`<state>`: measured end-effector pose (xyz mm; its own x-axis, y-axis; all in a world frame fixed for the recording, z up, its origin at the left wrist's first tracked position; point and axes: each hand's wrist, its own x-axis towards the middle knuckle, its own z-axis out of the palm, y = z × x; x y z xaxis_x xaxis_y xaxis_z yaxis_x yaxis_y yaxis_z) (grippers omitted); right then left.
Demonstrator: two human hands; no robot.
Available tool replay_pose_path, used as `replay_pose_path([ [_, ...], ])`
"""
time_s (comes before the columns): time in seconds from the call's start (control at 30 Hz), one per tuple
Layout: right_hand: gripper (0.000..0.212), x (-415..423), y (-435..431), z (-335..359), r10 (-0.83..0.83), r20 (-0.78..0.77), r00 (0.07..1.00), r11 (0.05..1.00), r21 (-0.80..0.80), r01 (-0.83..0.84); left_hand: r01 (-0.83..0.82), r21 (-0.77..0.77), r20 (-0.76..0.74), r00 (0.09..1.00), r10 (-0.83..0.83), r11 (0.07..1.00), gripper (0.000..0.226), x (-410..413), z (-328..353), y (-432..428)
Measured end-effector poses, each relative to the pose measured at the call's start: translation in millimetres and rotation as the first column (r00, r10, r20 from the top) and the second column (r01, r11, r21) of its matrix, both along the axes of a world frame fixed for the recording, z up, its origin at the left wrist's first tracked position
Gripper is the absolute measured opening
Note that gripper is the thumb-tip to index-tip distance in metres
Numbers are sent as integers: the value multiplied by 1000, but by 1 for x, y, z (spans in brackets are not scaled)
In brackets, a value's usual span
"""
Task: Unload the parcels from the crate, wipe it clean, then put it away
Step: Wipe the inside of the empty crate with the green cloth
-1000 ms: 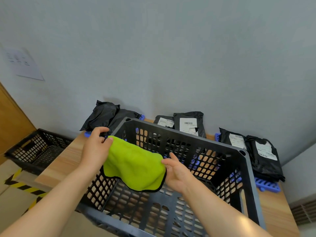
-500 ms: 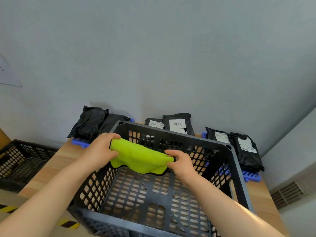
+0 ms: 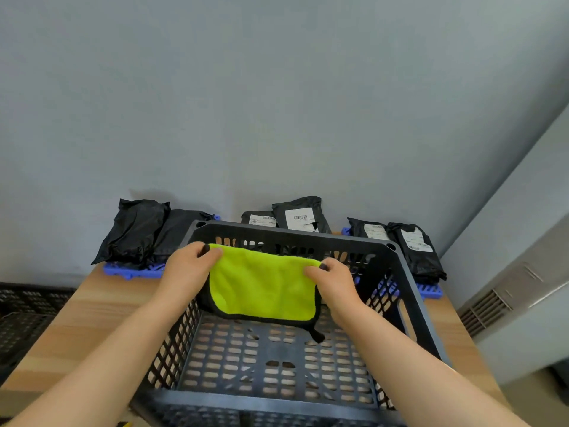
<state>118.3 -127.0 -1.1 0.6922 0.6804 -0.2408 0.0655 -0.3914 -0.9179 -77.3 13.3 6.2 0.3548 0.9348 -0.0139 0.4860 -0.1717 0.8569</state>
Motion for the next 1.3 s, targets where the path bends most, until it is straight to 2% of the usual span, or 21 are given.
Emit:
replay_pose_path([
  [0.1, 24, -14, 1, 1, -90, 6, 996, 990, 108, 88, 84, 172, 3, 996, -86, 982, 32, 24, 5, -23],
  [0.2, 18, -26, 1, 3, -115, -72, 991, 972, 199, 127, 199, 188, 49, 976, -211, 962, 28, 47, 2, -44],
  [0.3, 17, -31, -2, 4, -34, -152, 988, 961, 268, 74, 240, 156, 134, 956, -262, 958, 22, 67, 1, -62],
  [0.4, 20, -27, -12, 6, 116, -181, 977, 936, 350, -46, 310, -33, 318, 905, -284, 950, 21, 86, 3, -74],
  [0.5, 31, -10, -23, 2, 119, -144, 982, 924, 377, -56, 422, -233, 429, 853, -297, 876, 43, 104, 3, -84],
  [0.6, 44, 18, -31, 0, 71, -97, 993, 924, 381, -29, 473, -267, 445, 833, -328, 840, 50, 121, 4, -90],
  [0.7, 50, 51, -37, 1, -25, -44, 999, 915, 401, 41, 436, -214, 494, 820, -288, 874, 47, 144, 4, -98],
  [0.8, 44, 95, -44, 3, -177, -34, 984, 875, 451, 173, 346, -184, 513, 832, -211, 920, 42, 171, 2, -106],
  [0.87, 40, 130, -50, 4, -286, -78, 955, 827, 484, 287, 335, -194, 494, 845, -203, 922, 38, 188, -2, -111],
  [0.93, 36, 167, -56, 2, -357, -198, 913, 757, 511, 407, 336, -232, 479, 856, -194, 913, 36, 205, -6, -117],
  [1.0, 31, 204, -61, -5, -410, -306, 859, 701, 497, 512, 343, -251, 465, 863, -198, 905, 35, 222, -14, -124],
  [1.07, 30, 234, -65, -21, -456, -350, 818, 684, 451, 574, 351, -262, 443, 871, -212, 899, 35, 237, -21, -131],
  [1.3, 35, 280, -77, -103, -513, -438, 738, 767, 152, 623, 313, -328, 324, 924, -206, 891, 31, 272, -46, -143],
])
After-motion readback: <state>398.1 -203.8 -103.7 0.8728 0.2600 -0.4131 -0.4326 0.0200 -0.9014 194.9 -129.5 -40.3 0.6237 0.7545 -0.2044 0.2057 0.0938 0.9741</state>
